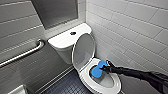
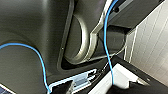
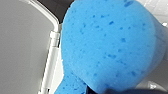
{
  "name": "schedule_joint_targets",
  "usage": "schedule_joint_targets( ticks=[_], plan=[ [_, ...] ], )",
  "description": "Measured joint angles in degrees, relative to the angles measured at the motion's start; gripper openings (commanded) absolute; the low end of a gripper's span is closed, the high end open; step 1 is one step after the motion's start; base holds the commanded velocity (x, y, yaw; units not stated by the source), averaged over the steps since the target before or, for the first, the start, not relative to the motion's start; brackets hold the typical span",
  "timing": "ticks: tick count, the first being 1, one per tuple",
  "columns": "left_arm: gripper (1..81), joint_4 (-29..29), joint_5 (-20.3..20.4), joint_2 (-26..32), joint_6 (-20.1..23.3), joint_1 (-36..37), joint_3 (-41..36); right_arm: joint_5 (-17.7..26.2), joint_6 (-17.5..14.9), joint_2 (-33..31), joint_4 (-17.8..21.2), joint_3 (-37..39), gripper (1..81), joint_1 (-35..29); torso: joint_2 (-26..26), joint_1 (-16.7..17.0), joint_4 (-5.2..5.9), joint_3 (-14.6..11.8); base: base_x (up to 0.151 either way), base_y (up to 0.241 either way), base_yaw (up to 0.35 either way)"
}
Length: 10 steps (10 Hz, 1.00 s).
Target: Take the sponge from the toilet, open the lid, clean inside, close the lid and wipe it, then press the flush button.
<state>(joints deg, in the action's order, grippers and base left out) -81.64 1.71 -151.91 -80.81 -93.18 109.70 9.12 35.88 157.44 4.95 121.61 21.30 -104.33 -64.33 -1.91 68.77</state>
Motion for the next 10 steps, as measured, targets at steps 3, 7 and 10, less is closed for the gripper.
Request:
schedule_joint_targets(
  ticks=[3,7,10],
  plan=[
    [81.1,0.0,0.0,0.0,0.0,0.0,0.0,-0.6,0.0,2.5,0.0,4.8,1.0,0.0,0.0,0.0,0.0,0.0,0.0,0.0,0.0],
    [81.1,0.0,0.2,0.0,0.0,0.0,0.0,-1.7,0.3,3.3,0.0,6.7,1.0,0.5,0.0,0.0,0.0,0.0,0.0,0.0,0.0],
    [81.1,0.0,0.2,0.0,0.0,0.0,0.0,-5.0,1.7,1.2,0.1,5.6,1.0,3.0,0.0,0.0,0.0,0.0,0.0,0.0,0.0]
  ],
)
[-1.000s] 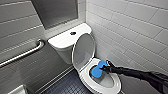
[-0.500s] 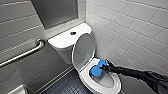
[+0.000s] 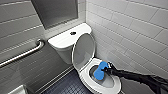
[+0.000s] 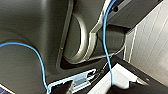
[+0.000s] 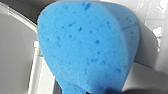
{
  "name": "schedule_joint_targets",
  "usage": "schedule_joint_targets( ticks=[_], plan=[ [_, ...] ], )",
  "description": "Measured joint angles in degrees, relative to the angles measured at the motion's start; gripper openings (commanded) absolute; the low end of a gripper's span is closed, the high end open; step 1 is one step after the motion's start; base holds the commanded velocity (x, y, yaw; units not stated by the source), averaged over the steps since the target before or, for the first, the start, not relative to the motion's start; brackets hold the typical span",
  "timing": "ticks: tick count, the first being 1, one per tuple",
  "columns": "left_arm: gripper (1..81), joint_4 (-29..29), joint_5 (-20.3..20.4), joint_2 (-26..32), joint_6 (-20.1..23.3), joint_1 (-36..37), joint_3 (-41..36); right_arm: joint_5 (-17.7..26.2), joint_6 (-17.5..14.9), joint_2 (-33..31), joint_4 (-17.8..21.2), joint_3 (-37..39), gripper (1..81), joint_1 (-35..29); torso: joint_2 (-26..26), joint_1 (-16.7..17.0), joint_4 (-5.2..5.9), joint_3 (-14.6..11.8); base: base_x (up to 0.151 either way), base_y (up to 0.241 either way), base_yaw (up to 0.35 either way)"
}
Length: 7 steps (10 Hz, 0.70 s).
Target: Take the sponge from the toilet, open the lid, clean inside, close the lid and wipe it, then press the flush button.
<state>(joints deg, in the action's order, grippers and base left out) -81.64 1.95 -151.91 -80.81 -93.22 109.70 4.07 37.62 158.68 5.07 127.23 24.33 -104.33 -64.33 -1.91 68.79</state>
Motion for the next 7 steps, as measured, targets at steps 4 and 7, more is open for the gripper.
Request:
schedule_joint_targets(
  ticks=[4,7],
  plan=[
    [81.1,-0.1,0.0,-0.4,0.0,0.0,0.0,-3.0,1.5,-7.6,0.1,-10.4,1.0,1.7,0.0,0.0,0.0,0.0,0.0,0.0,0.0],
    [81.1,-0.4,0.0,-0.8,0.0,0.0,0.4,-7.0,2.0,-13.0,0.7,-15.8,1.0,4.9,0.0,0.0,0.0,0.0,0.0,0.0,0.0]
  ],
)
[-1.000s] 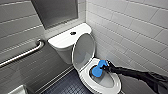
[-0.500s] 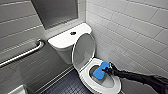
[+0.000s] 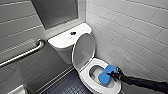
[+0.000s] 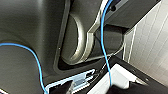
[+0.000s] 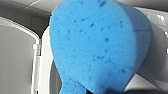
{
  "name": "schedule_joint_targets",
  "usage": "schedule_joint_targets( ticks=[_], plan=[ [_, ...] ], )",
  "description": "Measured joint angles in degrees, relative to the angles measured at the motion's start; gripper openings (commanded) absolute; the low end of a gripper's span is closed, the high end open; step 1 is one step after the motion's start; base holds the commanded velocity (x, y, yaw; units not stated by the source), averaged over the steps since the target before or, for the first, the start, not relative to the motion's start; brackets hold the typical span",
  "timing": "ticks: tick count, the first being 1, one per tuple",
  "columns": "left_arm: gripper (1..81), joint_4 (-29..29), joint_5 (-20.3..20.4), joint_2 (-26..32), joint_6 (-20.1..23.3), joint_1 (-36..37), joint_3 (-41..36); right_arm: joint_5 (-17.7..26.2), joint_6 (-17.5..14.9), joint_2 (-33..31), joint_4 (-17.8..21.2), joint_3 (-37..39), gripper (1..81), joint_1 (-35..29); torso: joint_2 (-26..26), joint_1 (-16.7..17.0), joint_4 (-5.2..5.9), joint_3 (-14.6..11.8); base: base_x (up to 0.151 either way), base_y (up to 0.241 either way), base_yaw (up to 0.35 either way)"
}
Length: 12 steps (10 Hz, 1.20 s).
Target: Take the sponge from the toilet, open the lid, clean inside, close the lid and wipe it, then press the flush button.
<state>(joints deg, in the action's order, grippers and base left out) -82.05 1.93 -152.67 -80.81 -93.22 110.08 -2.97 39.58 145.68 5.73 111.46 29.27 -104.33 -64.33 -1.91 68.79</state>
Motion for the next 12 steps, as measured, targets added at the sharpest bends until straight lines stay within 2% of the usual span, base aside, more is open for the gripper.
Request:
schedule_joint_targets(
  ticks=[4,6,10,12],
  plan=[
    [81.1,-0.2,0.2,-1.9,0.2,0.0,2.6,-6.3,0.3,-7.4,1.6,-9.0,1.0,4.7,0.0,0.0,0.0,0.0,0.0,0.0,0.0],
    [81.1,-0.2,0.2,-2.3,1.1,0.0,2.8,-11.3,0.4,-11.6,2.2,-12.9,1.0,8.2,0.0,0.0,0.0,0.0,0.0,0.0,0.0],
    [81.1,-0.3,0.2,-2.9,1.5,0.0,2.8,-21.2,0.5,-14.4,3.0,-16.8,1.0,14.8,0.0,0.0,0.0,0.0,0.0,0.0,0.0],
    [81.1,-0.3,0.2,-3.2,1.6,0.0,2.8,-24.4,0.4,-15.6,3.0,-19.5,1.0,19.1,0.0,0.0,0.0,0.0,0.0,0.0,0.0]
  ],
)
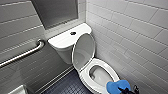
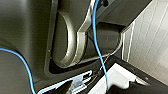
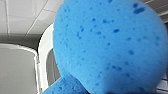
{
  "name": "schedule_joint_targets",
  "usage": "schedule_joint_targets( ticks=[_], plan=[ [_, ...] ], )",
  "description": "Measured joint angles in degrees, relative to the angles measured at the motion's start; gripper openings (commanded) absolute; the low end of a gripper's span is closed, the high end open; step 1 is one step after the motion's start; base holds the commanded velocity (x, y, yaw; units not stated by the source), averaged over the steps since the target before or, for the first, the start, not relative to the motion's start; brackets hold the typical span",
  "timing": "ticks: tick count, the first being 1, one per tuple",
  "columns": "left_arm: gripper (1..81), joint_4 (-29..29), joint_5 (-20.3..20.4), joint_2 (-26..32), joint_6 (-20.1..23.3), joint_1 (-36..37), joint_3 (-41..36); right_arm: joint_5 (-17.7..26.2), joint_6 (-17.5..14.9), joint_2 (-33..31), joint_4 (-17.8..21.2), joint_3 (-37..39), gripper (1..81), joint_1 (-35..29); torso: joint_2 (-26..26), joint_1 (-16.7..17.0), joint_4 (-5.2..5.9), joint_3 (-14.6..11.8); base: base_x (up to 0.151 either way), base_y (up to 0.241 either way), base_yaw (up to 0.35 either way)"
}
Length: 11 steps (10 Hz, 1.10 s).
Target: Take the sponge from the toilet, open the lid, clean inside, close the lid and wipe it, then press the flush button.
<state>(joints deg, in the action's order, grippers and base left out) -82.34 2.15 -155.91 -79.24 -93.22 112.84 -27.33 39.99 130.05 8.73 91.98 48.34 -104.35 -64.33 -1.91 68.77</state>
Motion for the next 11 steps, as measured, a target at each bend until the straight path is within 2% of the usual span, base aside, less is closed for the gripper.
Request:
schedule_joint_targets(
  ticks=[3,6,8,11],
  plan=[
    [81.1,0.0,0.0,-0.3,0.3,0.0,0.0,-2.6,-0.6,-0.5,-0.1,-3.4,1.0,5.4,0.0,0.0,0.0,0.0,0.0,0.0,0.0],
    [81.1,0.0,0.0,-0.3,1.3,0.0,0.0,0.6,-4.2,-1.7,-0.1,-8.5,1.0,6.9,0.0,0.0,0.0,0.0,0.0,0.0,0.0],
    [81.1,0.0,-0.1,-0.3,1.6,0.0,0.0,7.4,-5.7,-2.5,-0.1,-10.1,1.0,5.5,0.0,0.0,0.0,0.0,0.0,0.0,0.0],
    [81.1,0.0,-0.3,-0.3,1.6,0.3,0.0,17.9,-6.2,-2.4,-0.1,-8.7,1.0,-3.6,0.0,0.0,0.0,0.0,0.0,0.0,0.0]
  ],
)
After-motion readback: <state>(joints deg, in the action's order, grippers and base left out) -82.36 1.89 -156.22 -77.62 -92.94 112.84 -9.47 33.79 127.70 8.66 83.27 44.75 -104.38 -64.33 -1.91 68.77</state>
